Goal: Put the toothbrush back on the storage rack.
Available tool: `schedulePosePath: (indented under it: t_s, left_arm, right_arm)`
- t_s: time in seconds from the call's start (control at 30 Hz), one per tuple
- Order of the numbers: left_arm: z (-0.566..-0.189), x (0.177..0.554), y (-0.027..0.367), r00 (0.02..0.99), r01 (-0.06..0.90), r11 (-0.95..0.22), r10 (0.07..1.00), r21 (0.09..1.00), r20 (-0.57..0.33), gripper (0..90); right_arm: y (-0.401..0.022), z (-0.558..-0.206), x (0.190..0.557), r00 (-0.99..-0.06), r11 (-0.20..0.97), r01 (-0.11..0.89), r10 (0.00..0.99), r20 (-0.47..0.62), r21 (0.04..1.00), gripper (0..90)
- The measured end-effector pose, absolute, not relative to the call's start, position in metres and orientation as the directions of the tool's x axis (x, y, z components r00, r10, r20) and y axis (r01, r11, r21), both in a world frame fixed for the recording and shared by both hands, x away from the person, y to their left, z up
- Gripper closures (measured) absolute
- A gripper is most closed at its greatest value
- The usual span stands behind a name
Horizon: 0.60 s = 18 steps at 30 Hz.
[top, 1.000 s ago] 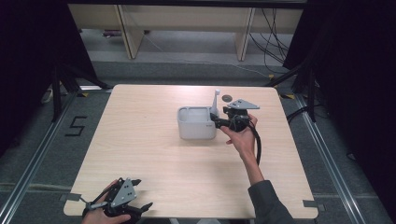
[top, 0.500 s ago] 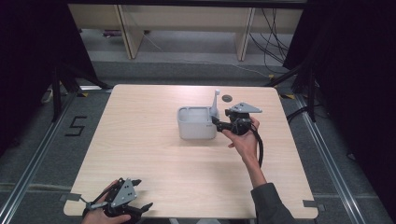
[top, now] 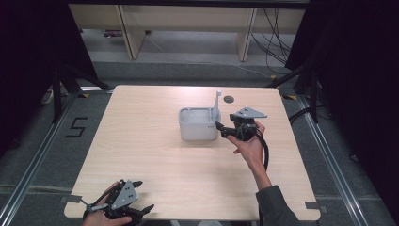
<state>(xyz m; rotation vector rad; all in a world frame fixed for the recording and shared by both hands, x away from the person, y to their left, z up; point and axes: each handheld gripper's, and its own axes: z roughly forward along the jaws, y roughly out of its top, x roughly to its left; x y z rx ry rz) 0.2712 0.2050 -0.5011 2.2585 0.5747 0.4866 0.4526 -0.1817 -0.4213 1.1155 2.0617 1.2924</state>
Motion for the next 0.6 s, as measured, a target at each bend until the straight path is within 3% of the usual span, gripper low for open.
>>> schedulePosePath:
  t_s: [0.6]
  left_arm:
    - [-0.502, 0.27, 0.204, 0.827, 0.258, -0.608, 0.541, 0.751, 0.153, 14.8]
  right_arm:
    - [-0.184, -0.424, 0.434, -0.579, 0.231, 0.394, 0.814, 0.045, 0.889, 31.4]
